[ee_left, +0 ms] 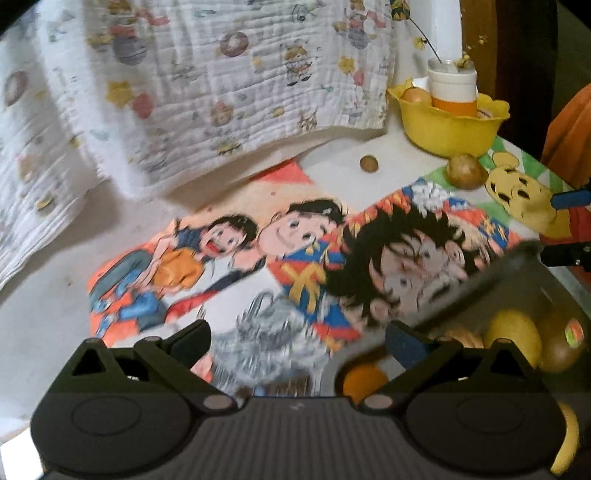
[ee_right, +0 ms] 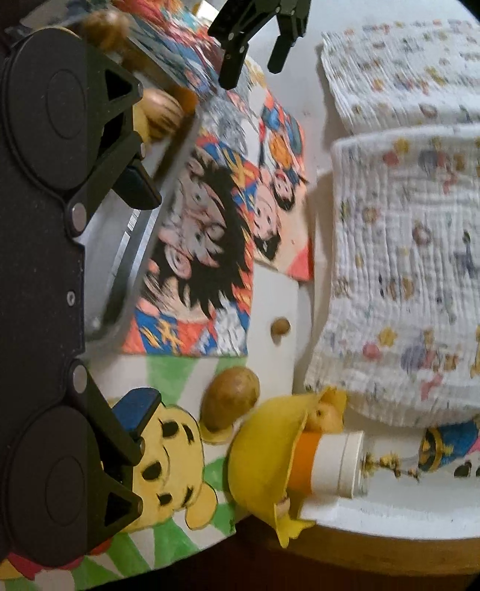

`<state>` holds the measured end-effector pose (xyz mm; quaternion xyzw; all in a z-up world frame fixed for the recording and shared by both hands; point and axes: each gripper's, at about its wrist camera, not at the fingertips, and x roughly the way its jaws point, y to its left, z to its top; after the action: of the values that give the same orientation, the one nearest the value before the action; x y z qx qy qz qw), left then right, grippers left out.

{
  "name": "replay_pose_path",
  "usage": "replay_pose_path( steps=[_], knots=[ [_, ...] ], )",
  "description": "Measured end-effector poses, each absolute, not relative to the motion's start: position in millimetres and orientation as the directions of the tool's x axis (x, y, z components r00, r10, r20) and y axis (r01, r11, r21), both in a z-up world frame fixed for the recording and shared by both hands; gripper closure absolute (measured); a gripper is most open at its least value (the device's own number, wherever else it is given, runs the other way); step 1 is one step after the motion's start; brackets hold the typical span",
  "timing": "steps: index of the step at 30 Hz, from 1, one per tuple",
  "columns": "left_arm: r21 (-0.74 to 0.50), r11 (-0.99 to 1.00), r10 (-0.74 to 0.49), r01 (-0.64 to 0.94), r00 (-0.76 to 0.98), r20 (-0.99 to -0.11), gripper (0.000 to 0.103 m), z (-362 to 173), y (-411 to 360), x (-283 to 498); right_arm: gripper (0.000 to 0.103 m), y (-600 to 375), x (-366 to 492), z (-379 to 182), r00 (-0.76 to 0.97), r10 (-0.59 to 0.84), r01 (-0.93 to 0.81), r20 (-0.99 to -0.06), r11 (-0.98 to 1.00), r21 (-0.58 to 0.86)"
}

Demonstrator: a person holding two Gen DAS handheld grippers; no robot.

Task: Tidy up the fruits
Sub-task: 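Move both tools toward the brown potato-like fruit beside the yellow bowl, then grasp the brown potato-like fruit with the right tool while the left tool grasps the small brown nut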

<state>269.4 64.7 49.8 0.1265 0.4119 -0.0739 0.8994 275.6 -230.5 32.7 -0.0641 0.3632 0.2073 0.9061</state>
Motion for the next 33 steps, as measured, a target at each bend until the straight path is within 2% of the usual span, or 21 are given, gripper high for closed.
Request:
replay_pose_path(
  steps=[9,19,33],
  knots=[
    [0.150,0.962,-0.053,0.229,0.694,-0.718,0.000,29,38,361,0.001,-245,330,36,0.708,0.262,-0.304,-0.655,0.951,0.052],
    [0.092,0.958,-0.147,0.271,0.741,-0.655,0.000,9,-10,439,0.001,-239,385,10,0.693,0.204,-0.194,-0.691,0.977,0.093],
    [0.029,0.953,-0.208,0.302,0.718,-0.664,0.002,-30,-46,502,0.004,-244,421,-18,0.701,0.166,-0.106,-0.693,0.986,0.129]
  ],
)
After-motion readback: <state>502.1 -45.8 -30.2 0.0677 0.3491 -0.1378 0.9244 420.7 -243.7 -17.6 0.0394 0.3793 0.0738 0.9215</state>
